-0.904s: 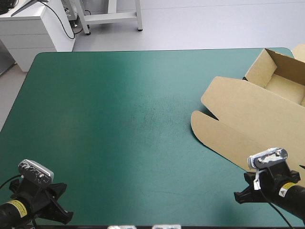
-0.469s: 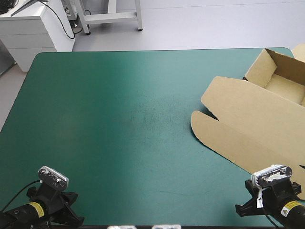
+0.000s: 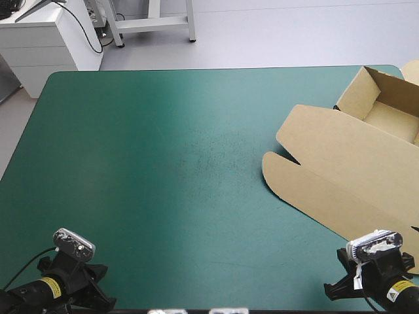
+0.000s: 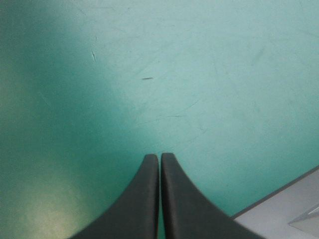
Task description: Fold the box
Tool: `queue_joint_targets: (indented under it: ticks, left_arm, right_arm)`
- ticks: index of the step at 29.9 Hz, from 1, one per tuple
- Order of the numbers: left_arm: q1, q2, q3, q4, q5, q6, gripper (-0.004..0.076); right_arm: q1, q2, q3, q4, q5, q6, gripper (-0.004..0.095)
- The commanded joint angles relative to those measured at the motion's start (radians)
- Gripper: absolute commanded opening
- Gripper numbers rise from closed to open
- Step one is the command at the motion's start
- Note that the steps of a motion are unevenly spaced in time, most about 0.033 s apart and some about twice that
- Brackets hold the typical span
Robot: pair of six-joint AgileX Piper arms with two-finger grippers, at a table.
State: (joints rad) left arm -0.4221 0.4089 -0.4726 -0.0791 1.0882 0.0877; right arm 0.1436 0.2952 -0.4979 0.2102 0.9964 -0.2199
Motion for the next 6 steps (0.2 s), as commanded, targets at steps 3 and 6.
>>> queue_joint_targets:
  ticks: [3, 6]
  left_arm:
    - [-0.006, 0.009, -0.024, -0.018, -0.048, -0.004, -0.0008]
    - [-0.006, 0.009, -0.024, -0.018, -0.048, -0.004, -0.0008]
  right_arm:
    - [0.002, 0.010, -0.026, 0.011, -0.064, -0.001, -0.0002]
    - [0.002, 0.010, -0.026, 0.011, -0.064, -0.001, -0.0002]
